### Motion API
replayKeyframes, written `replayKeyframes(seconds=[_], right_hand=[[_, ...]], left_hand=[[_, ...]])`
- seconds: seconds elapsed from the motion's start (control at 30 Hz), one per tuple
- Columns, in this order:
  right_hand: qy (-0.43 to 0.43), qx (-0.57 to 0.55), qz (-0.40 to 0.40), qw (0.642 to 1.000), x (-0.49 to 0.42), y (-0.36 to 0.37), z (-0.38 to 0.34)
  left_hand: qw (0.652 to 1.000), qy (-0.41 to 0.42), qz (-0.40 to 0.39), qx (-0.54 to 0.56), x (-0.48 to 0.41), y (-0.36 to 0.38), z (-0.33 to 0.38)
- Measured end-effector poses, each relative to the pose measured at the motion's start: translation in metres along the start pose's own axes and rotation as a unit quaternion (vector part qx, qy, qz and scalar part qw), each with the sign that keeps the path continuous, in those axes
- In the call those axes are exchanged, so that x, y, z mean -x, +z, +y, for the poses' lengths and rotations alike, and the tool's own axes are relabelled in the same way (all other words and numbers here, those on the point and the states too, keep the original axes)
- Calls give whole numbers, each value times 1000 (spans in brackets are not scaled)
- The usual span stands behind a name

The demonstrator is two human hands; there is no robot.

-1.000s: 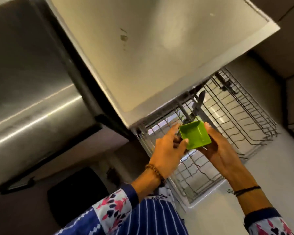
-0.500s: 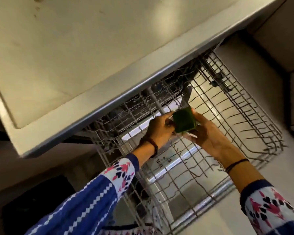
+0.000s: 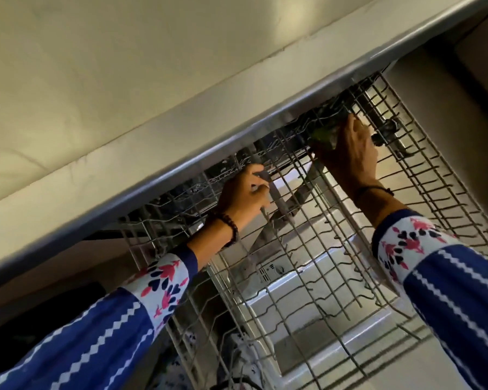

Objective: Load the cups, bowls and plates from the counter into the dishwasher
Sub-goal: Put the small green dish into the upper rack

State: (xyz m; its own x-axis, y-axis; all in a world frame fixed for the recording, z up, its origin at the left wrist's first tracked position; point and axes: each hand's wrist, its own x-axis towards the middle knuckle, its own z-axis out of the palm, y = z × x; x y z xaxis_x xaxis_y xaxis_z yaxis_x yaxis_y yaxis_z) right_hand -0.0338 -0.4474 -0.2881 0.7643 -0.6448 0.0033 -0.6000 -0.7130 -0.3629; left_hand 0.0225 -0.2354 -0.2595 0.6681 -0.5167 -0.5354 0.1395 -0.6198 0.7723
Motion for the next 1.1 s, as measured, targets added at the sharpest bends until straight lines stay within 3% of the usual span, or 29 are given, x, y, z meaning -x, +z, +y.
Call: replayKeyframes(seconds=[0.37,0.67,0.97,1.1], right_hand=[[-12,80,5,997,-6,24,-9],[20,52,-1,998,25,2,-23],[-4,-101,37,994,109,-71,-88],[23,-175,51,983,145,-120,-127]], left_hand=[[999,-14,1,29,-5,3,-5],[999,7,-14,32,18,0,3],[998,28,-36,44,91,-23,57],[991,130,10,20,143,-45,82]])
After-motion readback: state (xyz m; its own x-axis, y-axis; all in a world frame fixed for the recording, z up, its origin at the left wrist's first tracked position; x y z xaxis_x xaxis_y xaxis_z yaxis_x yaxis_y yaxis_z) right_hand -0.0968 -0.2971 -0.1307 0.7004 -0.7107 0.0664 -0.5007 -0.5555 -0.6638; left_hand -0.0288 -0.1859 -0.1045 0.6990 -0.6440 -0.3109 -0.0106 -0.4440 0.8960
